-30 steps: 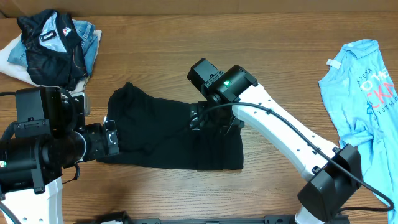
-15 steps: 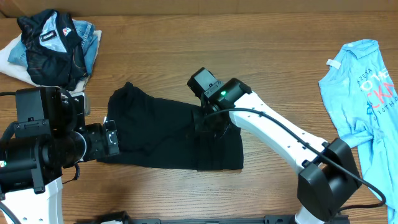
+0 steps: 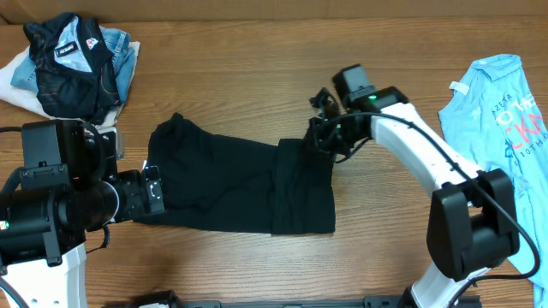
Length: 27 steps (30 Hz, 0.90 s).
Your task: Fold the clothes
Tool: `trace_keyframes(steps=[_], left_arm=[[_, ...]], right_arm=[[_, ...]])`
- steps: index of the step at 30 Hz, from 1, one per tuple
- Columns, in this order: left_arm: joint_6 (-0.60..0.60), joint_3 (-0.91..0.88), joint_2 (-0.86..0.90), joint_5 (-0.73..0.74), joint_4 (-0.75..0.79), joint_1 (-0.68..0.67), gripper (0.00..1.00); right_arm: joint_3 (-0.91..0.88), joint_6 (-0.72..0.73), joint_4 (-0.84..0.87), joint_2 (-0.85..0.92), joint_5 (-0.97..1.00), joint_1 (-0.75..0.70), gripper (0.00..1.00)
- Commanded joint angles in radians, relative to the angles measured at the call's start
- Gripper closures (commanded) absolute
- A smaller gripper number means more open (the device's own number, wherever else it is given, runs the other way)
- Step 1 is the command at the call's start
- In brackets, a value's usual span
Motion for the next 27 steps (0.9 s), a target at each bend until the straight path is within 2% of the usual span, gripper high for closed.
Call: trace_keyframes(steps=[1, 4, 9, 13, 16, 19, 23, 27], left_arm=[[0.018, -0.009, 0.000, 0.004, 0.000, 0.005, 0.00], [0.018, -0.009, 0.000, 0.004, 0.000, 0.005, 0.00], [0.018, -0.009, 0.000, 0.005, 0.001, 0.005, 0.00], [0.018, -0.009, 0.000, 0.005, 0.001, 0.005, 0.00], [0.018, -0.009, 0.000, 0.005, 0.000, 0.005, 0.00], [0.018, -0.009, 0.000, 0.005, 0.000, 0.005, 0.00], [0.019, -0.009, 0.000, 0.016, 0.000, 0.005, 0.00], [0.019, -0.009, 0.000, 0.021, 0.000, 0.005, 0.00]], right_arm=[[-0.074, -0.086, 0.035, 0.001, -0.179, -0.014, 0.91], [-0.156, -0.072, 0.130, 0.002, -0.243, -0.014, 0.89], [-0.287, 0.084, 0.354, 0.024, -0.264, -0.010, 0.85], [-0.313, 0.179, 0.473, 0.096, -0.266, -0.011, 0.79], [-0.312, 0.255, 0.588, 0.156, -0.335, -0.015, 0.78], [-0.312, 0.345, 0.685, 0.179, -0.323, -0.027, 0.78], [-0.300, 0.400, 0.718, 0.181, -0.292, -0.050, 0.80], [-0.252, 0.382, 0.649, 0.177, -0.307, -0.088, 0.85]])
